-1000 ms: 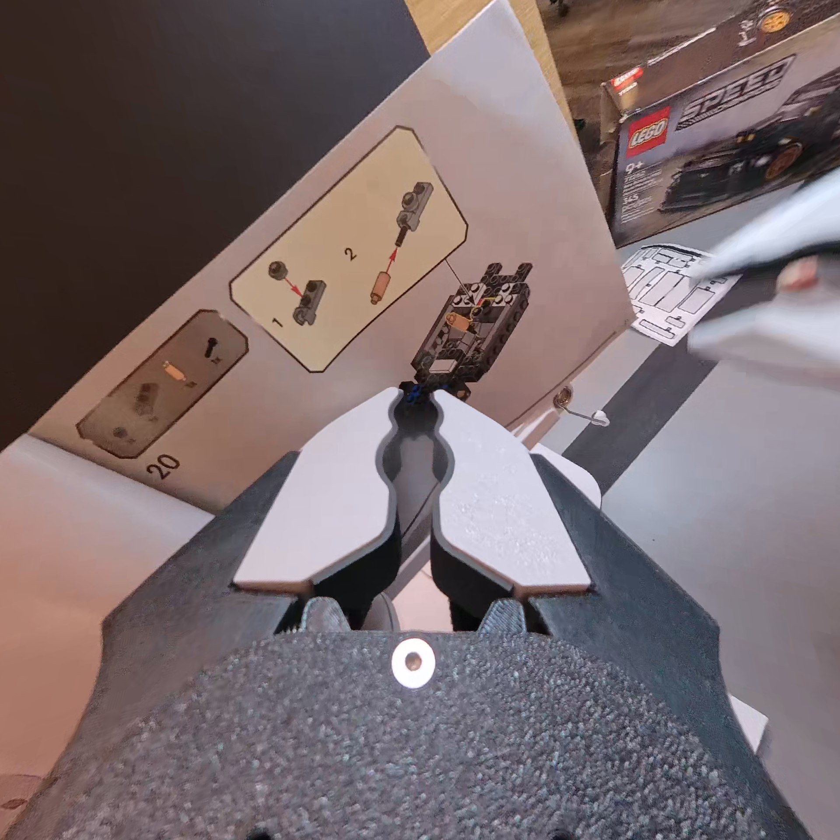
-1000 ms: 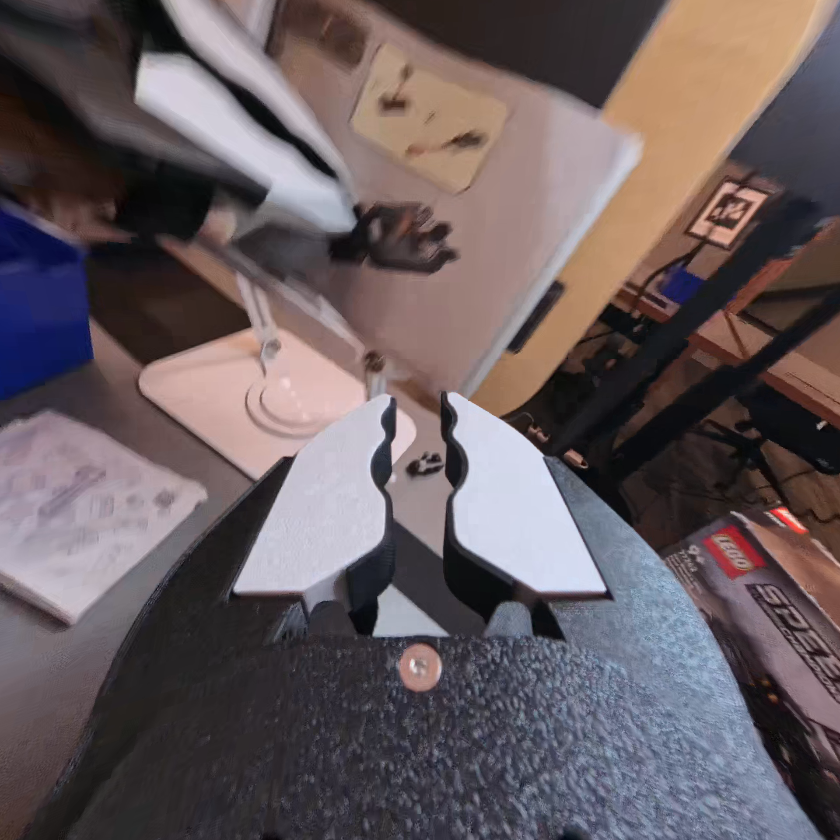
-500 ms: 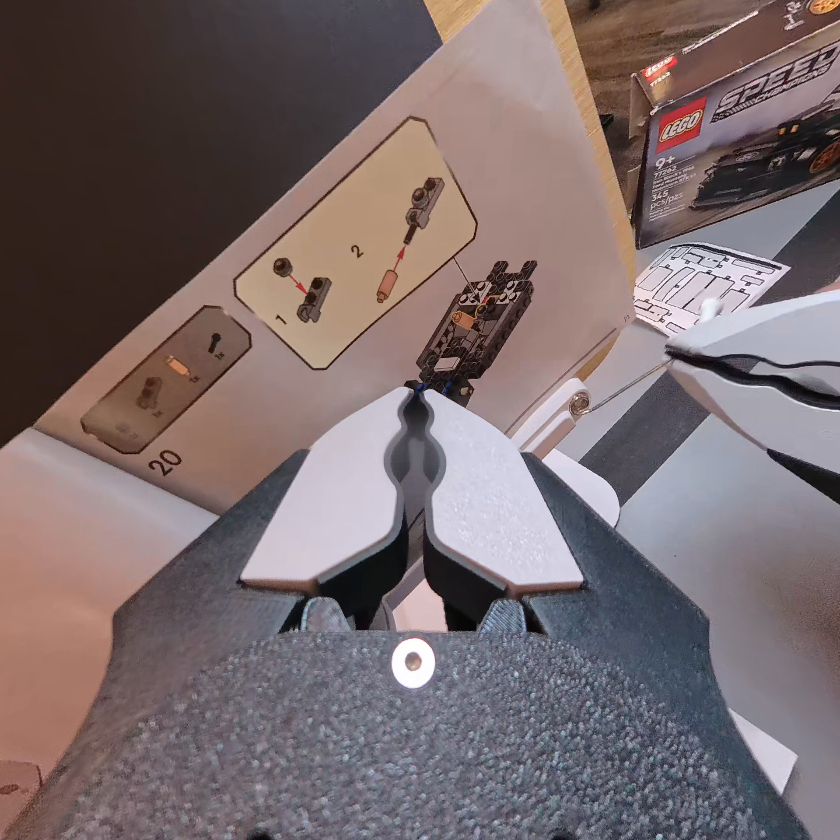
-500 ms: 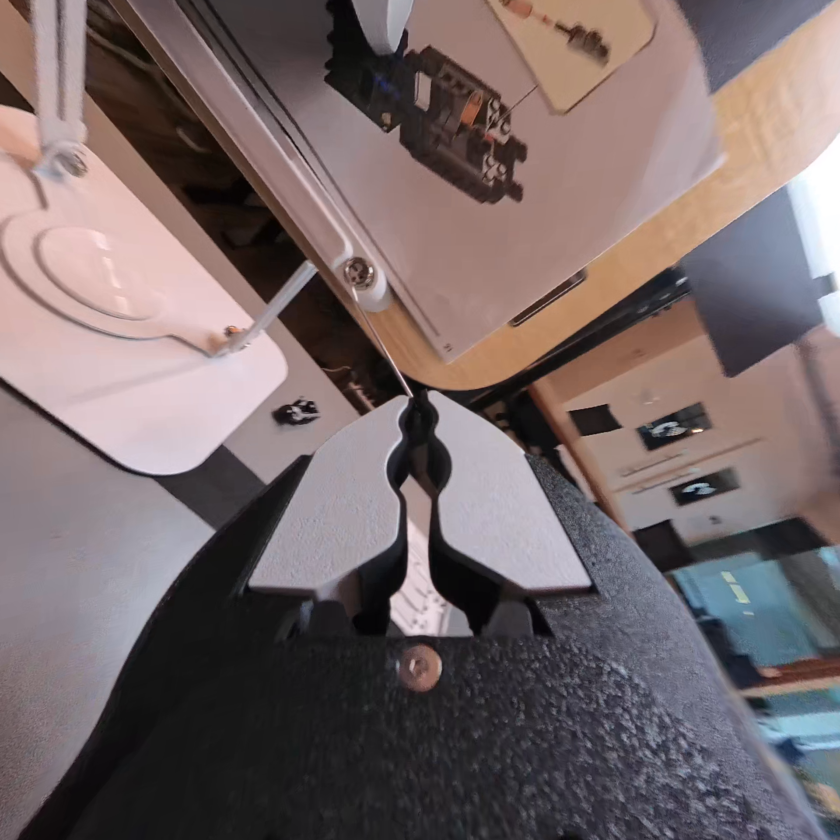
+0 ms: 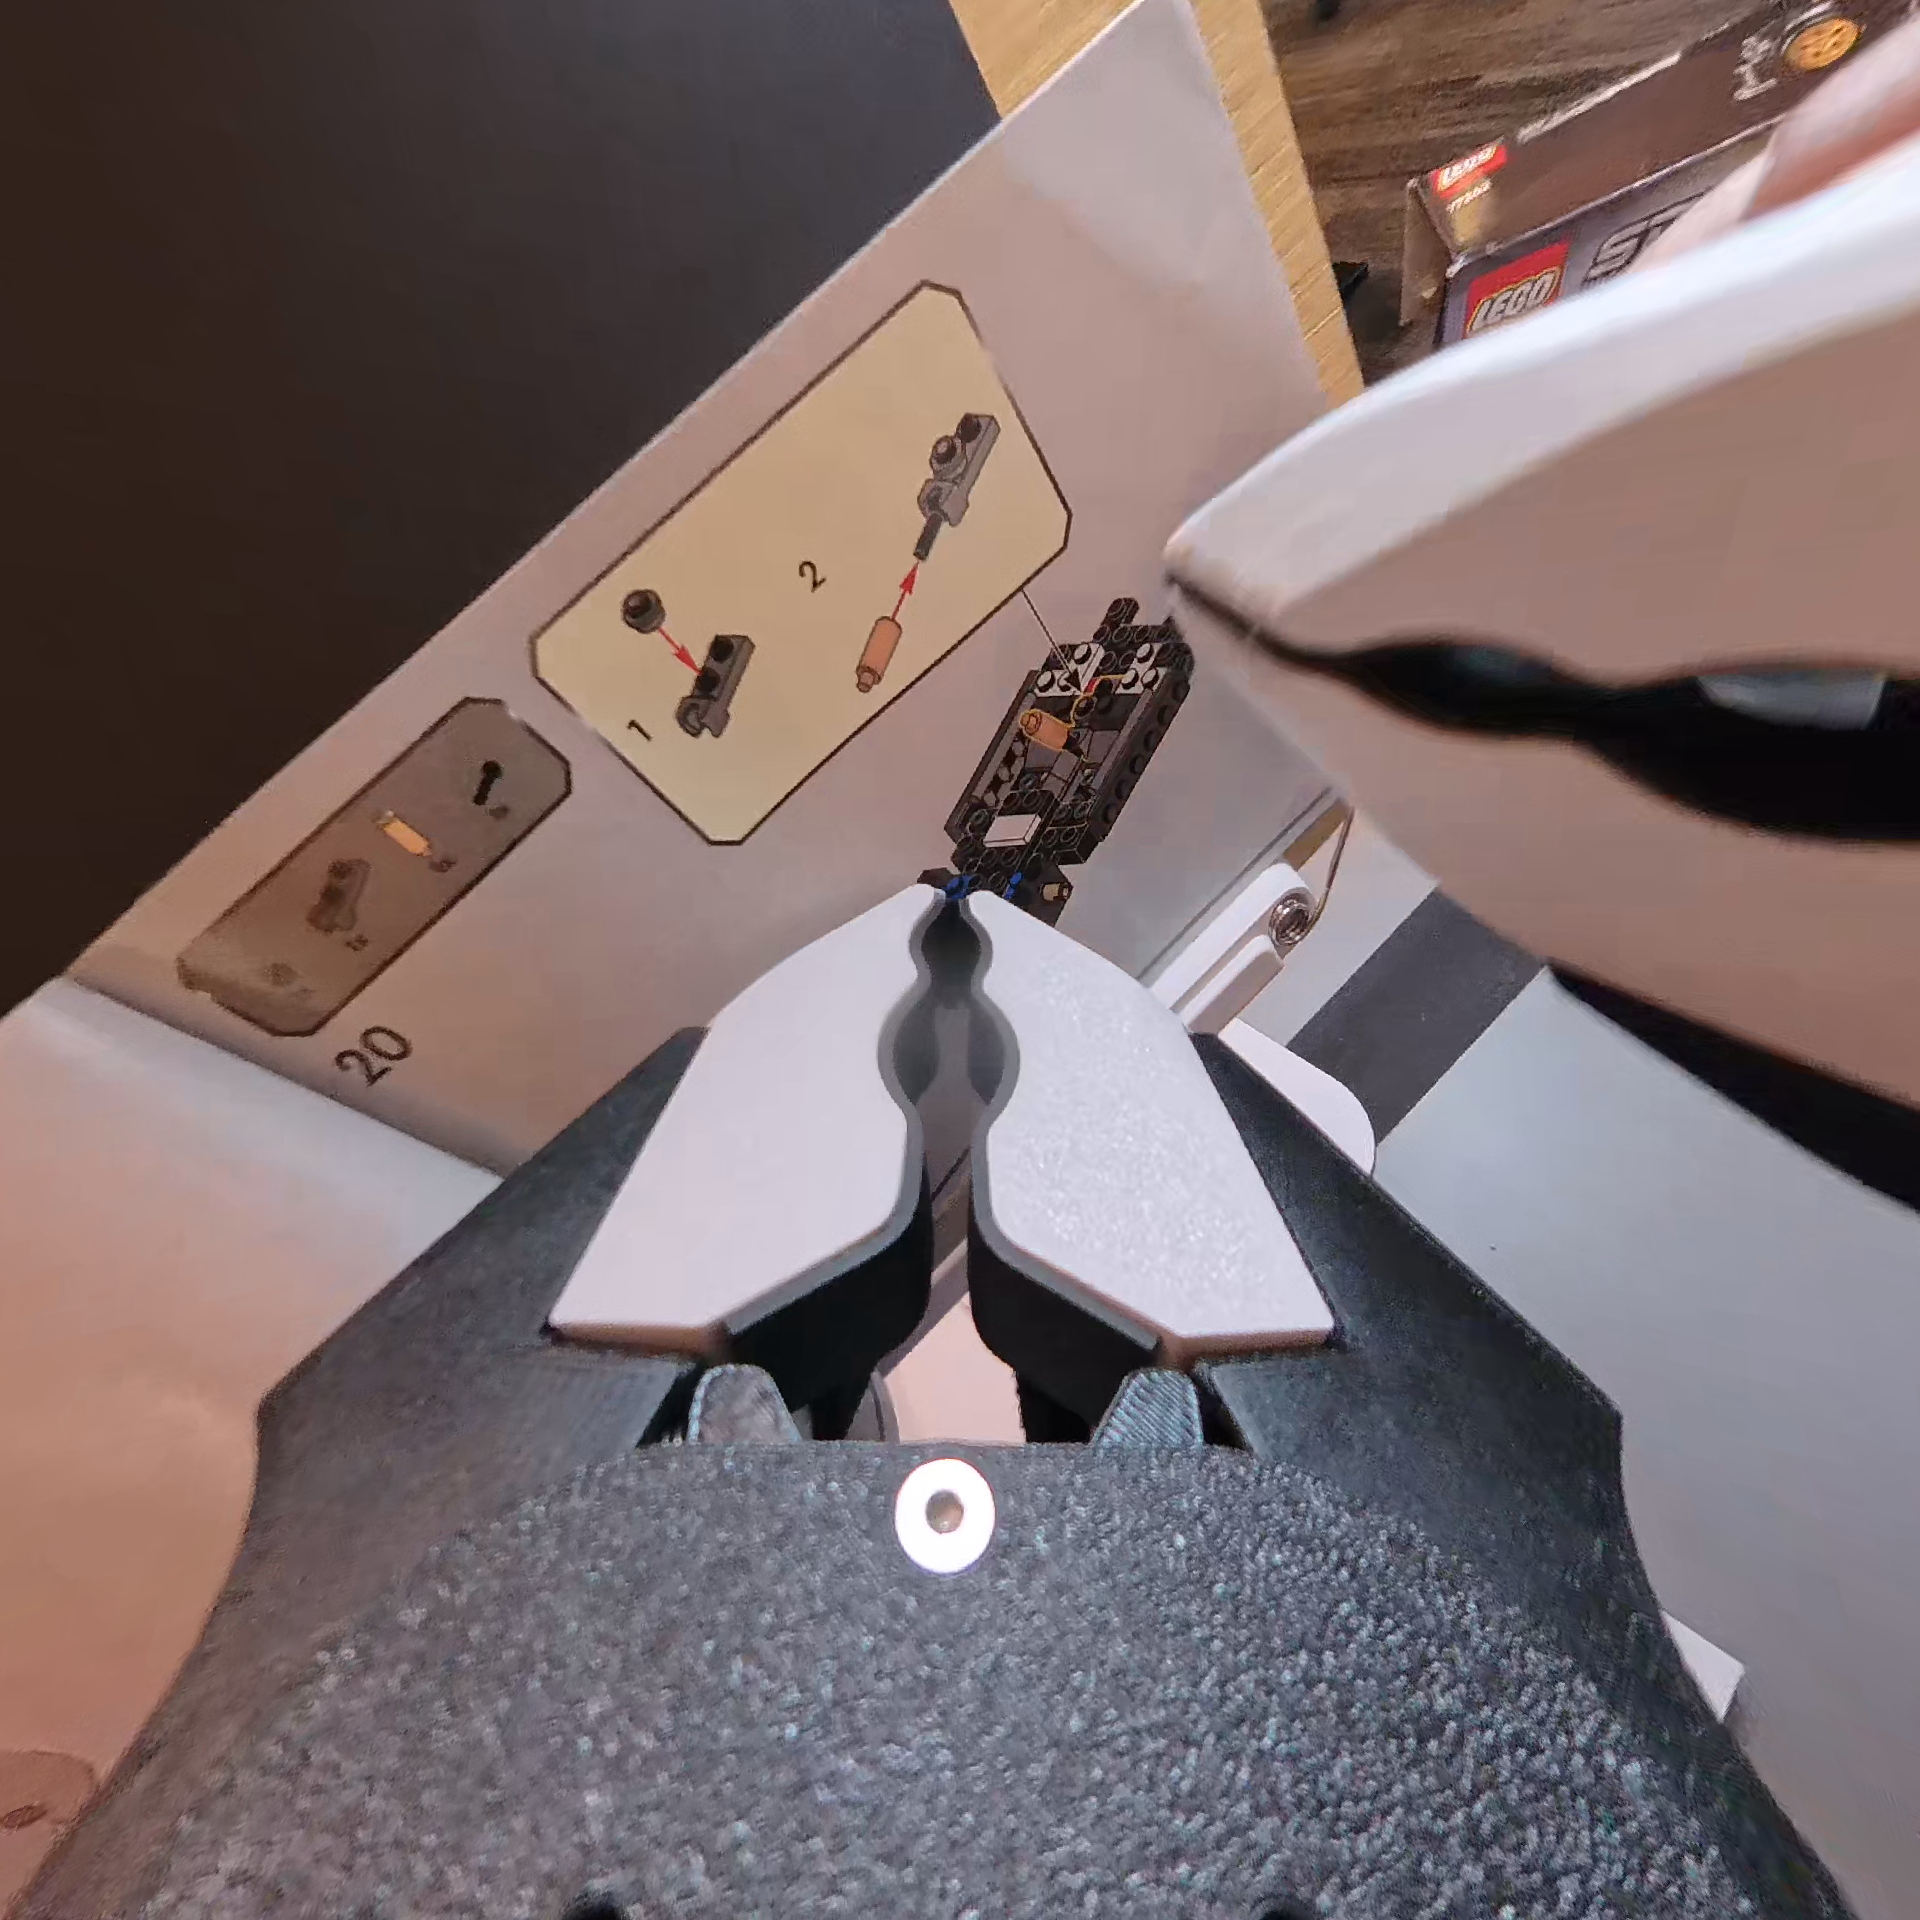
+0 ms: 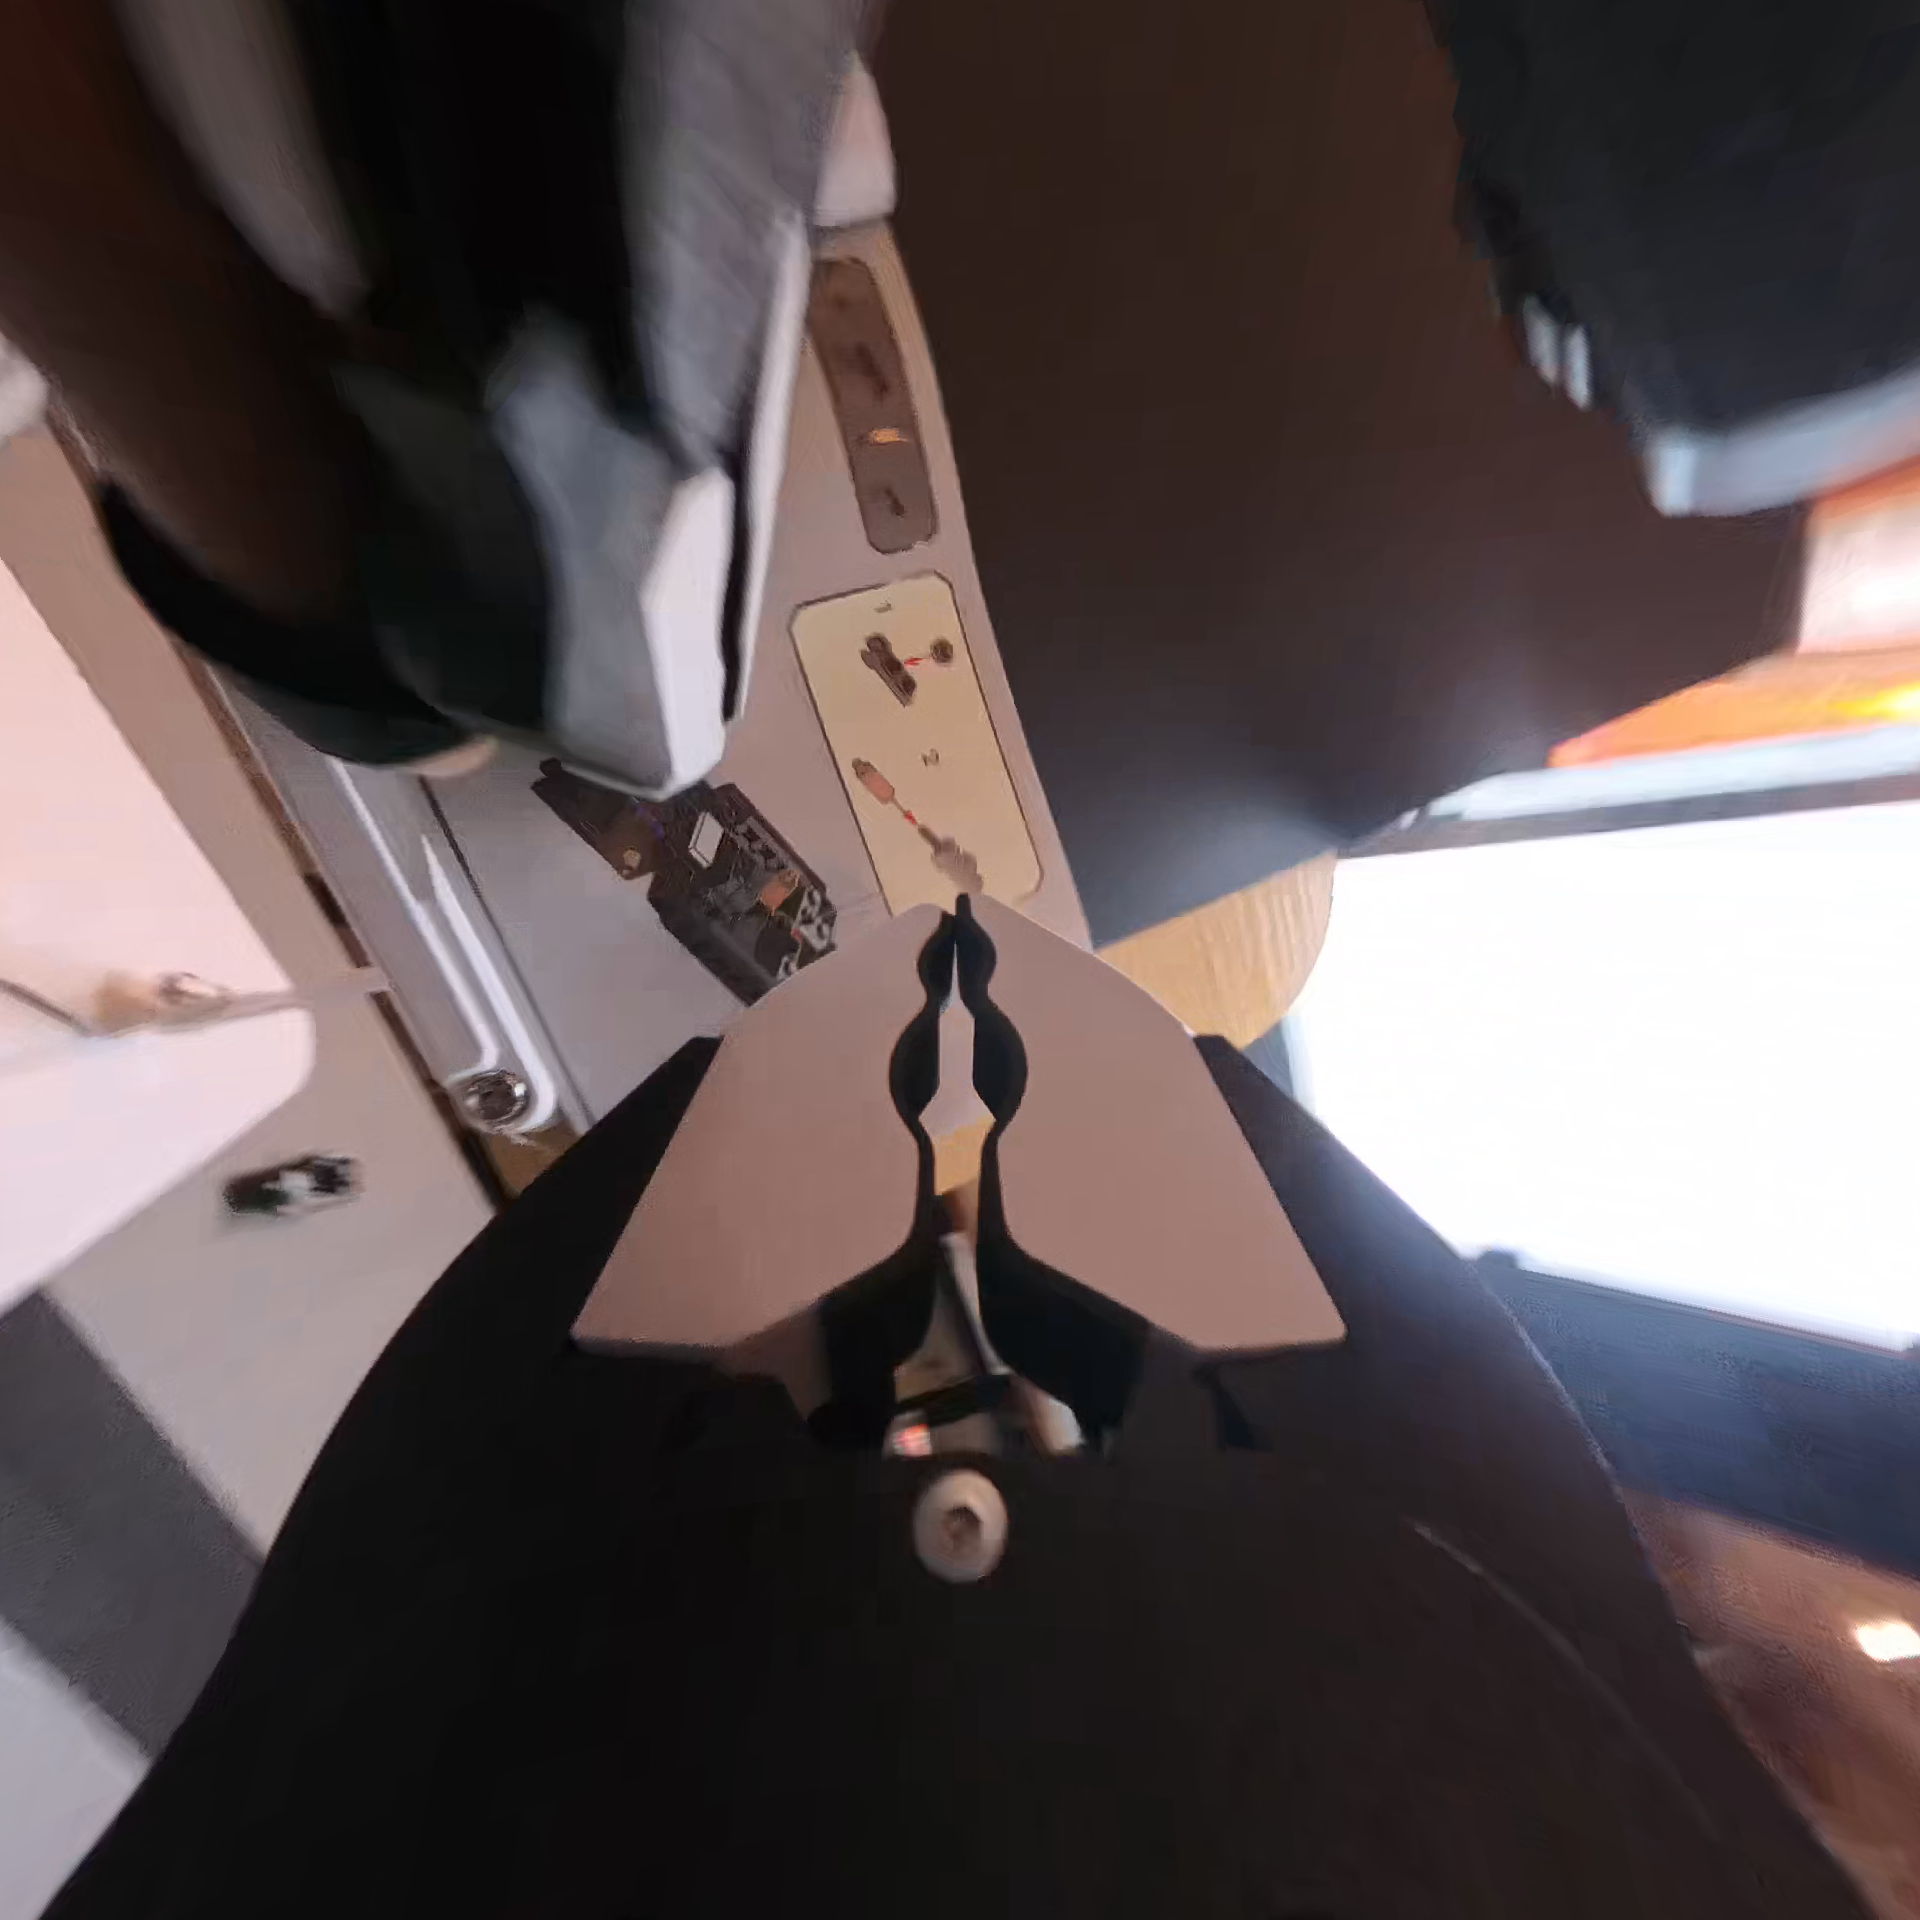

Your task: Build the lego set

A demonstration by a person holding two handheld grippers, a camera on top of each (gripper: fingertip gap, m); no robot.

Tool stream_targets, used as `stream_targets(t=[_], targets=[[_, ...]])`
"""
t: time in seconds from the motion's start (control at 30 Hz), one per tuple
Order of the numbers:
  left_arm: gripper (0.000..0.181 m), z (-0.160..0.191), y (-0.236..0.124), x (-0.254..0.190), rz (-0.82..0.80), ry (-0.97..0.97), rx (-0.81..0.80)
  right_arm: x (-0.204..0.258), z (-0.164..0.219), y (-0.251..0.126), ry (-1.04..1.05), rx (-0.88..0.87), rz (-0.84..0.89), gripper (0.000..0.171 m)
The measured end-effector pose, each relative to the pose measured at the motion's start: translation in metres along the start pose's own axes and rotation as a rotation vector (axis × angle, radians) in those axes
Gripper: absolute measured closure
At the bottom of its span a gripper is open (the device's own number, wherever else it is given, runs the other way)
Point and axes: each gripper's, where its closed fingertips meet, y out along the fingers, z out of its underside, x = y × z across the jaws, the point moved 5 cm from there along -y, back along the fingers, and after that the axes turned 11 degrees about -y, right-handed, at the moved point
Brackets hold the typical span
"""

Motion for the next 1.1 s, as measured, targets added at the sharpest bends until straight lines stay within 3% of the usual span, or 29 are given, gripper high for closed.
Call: stream_targets(t=[0.03, 0.17, 0.4, 0.57, 0.67, 0.87, 0.93, 1.1], targets=[[0.181, -0.002, -0.006, 0.000, 0.007, 0.012, -0.029, 0.000, 0.006, -0.005, 0.109, 0.011, -0.027, 0.171], [0.181, -0.005, -0.032, -0.001, 0.055, 0.001, -0.077, 0.030, 0.042, -0.029, 0.563, 0.080, -0.161, 0.145], [0.175, 0.006, -0.064, -0.009, 0.077, 0.019, -0.061, 0.064, 0.055, -0.034, 1.123, 0.050, -0.327, 0.131], [0.173, 0.013, -0.059, -0.009, 0.041, 0.050, -0.008, 0.050, 0.057, -0.002, 1.381, 0.075, -0.319, 0.129], [0.171, 0.019, -0.051, -0.001, 0.006, 0.050, 0.036, 0.050, 0.064, 0.007, 1.517, 0.139, -0.324, 0.140], [0.172, 0.033, -0.069, 0.007, 0.021, 0.011, 0.033, 0.051, 0.067, -0.013, 1.534, 0.073, -0.335, 0.135], [0.177, 0.033, -0.097, -0.004, 0.085, -0.007, -0.039, 0.043, 0.056, -0.035, 1.462, -0.058, -0.344, 0.137], [0.181, 0.050, -0.182, -0.050, 0.248, 0.033, -0.180, 0.047, 0.012, -0.120, 1.236, -0.303, -0.561, 0.144]])
